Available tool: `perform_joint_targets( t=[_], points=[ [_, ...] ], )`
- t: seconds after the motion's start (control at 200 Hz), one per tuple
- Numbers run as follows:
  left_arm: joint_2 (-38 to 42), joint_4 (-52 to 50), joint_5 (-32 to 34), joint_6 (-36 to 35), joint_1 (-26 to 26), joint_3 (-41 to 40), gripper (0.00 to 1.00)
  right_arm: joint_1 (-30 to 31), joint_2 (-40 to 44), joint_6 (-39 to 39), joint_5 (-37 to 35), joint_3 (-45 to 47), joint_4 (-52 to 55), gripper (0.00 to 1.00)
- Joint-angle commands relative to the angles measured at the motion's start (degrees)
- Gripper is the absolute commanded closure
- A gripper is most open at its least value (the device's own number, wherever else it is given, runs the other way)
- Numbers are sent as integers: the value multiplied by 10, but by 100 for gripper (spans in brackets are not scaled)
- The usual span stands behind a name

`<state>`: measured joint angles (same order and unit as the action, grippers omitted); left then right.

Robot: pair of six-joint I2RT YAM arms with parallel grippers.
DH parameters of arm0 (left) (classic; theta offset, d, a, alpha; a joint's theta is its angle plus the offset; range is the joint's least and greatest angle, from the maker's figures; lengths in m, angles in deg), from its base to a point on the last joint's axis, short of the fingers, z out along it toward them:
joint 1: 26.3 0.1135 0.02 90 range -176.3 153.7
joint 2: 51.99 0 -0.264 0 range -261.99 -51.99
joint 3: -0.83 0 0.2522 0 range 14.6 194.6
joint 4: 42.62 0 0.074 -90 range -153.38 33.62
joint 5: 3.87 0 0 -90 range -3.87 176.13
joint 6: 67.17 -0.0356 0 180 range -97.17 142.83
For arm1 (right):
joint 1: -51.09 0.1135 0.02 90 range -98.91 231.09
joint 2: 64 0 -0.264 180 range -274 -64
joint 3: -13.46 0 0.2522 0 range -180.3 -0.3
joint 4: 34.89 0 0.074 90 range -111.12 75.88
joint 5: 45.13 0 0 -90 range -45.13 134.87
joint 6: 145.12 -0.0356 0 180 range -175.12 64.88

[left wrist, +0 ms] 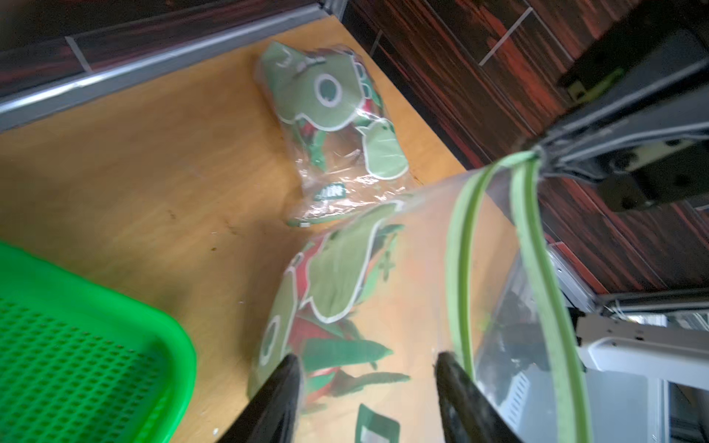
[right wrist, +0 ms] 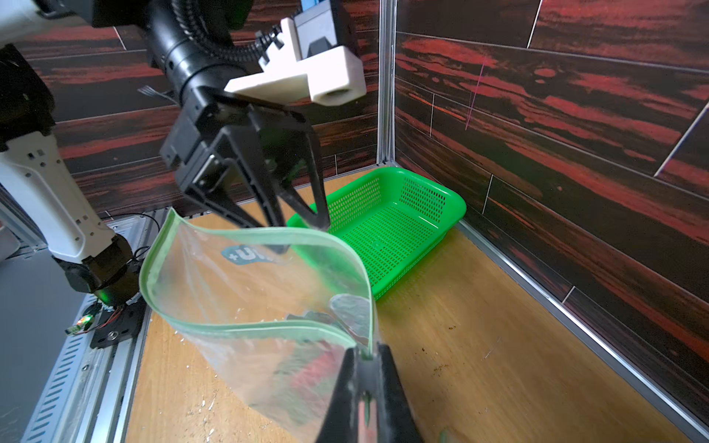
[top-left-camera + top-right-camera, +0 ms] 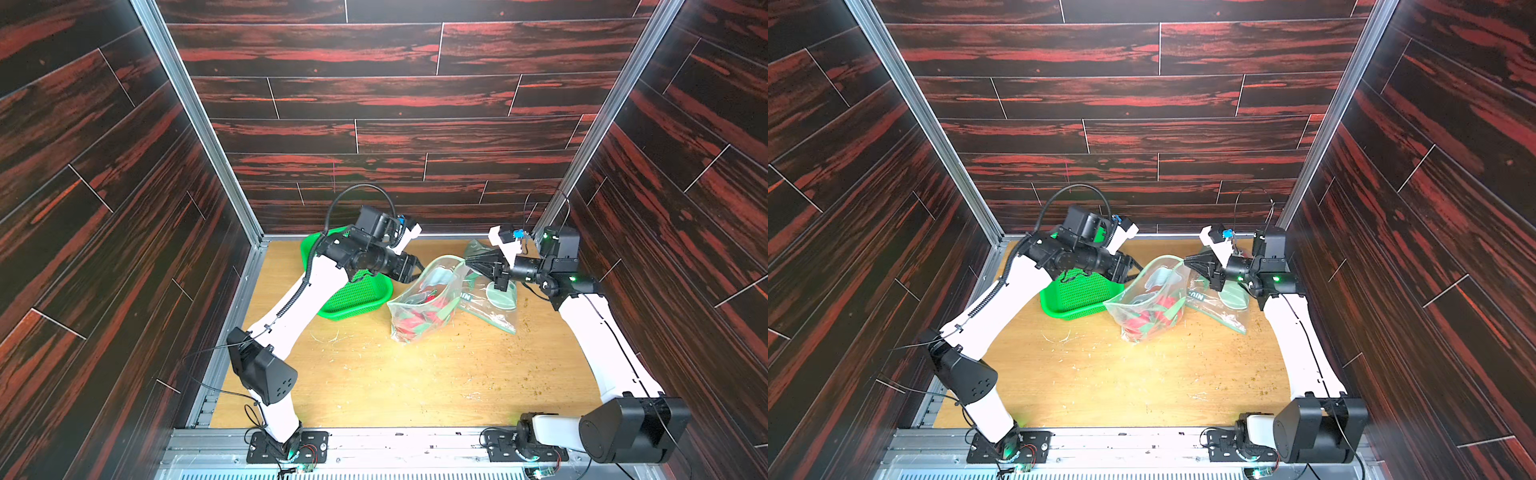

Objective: Open the zip-top bag and take out the dragon fruit
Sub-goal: Adjust the zipper food storage bag at the center of the board.

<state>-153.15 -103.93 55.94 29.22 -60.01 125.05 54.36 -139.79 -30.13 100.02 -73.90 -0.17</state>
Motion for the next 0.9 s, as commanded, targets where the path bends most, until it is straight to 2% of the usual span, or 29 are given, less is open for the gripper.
perform_joint_targets(
  t=[0.0, 0.155, 0.326, 0.641, 0.742, 0.787, 0.822, 0.897],
  points=[
    [11, -6, -18, -4, -3, 4, 40, 5, 8, -17, 10, -2, -29, 100],
    [14, -20, -6, -8, -5, 14, 40, 5, 4, -28, -4, -4, -35, 100],
    [52, 24, -24, 17, -5, -5, 31, 7, 5, -29, -8, -2, -34, 100],
    [48, 28, -40, 19, -10, -39, 31, 9, 1, -36, -21, -3, -37, 100],
    [53, 47, 0, 24, -10, -60, 31, 10, 0, -42, -22, -2, -35, 100],
    [48, 41, 29, 23, -11, -58, 34, 10, 0, -52, -24, -2, -39, 100],
    [40, 32, 48, 19, -11, -52, 40, 10, 1, -59, -24, -4, -39, 100],
    [25, 22, 64, 21, -11, -40, 63, 12, 2, -76, -21, -7, -39, 100]
  ],
)
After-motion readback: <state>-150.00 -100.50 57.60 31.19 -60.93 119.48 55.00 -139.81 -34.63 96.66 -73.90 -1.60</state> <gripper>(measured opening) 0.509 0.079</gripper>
